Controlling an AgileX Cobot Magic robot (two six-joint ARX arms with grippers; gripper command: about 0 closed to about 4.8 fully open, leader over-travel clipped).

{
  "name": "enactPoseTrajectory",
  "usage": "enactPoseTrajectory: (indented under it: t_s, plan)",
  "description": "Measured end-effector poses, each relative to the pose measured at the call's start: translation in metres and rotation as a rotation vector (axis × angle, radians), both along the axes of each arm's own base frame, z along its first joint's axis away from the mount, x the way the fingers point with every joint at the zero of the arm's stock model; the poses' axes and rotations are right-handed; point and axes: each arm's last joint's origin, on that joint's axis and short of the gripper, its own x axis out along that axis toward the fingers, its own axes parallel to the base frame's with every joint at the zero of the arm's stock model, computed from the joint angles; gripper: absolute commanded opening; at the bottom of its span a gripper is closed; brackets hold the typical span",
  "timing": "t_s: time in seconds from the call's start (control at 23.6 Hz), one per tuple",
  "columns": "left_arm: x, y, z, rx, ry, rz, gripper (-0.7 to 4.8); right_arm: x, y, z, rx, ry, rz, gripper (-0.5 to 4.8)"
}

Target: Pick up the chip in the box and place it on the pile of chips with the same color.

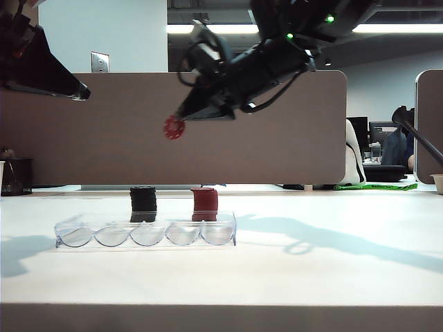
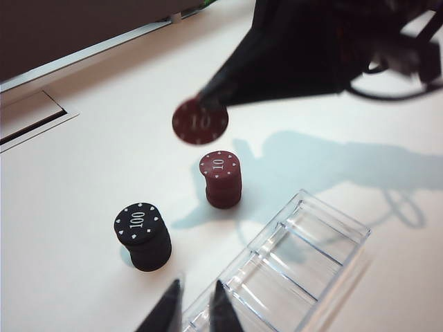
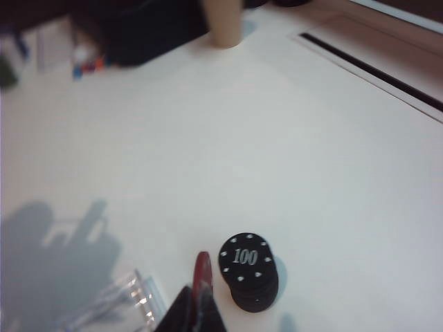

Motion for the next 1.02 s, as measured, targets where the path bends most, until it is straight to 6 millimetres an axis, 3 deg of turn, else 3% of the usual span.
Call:
enactPoseTrajectory:
  t_s: [0.3,0.55,0.76,1.02]
  plan:
    - [0.0,0.0,0.0,-0.002,0.002,0.001,0.58,0.022,-0.038,0.004,0.194,0.271,-0.163,-0.01]
    - [0.0,0.0,0.0,-0.003,0.002,0.001,0.58,0.036,-0.069,0.002,0.337,0.541,-0.187,-0.01]
    - [0.0,0.0,0.0,-0.003,0.002,0.0,0.58,0.05,-0.084,-0.038,0.373,0.818,-0.049,-0.01]
    - [0.0,0.0,0.0,-0.003,0.002,0.0,0.58,0.053,-0.08,-0.064,0.362,0.911,0.036,-0.01]
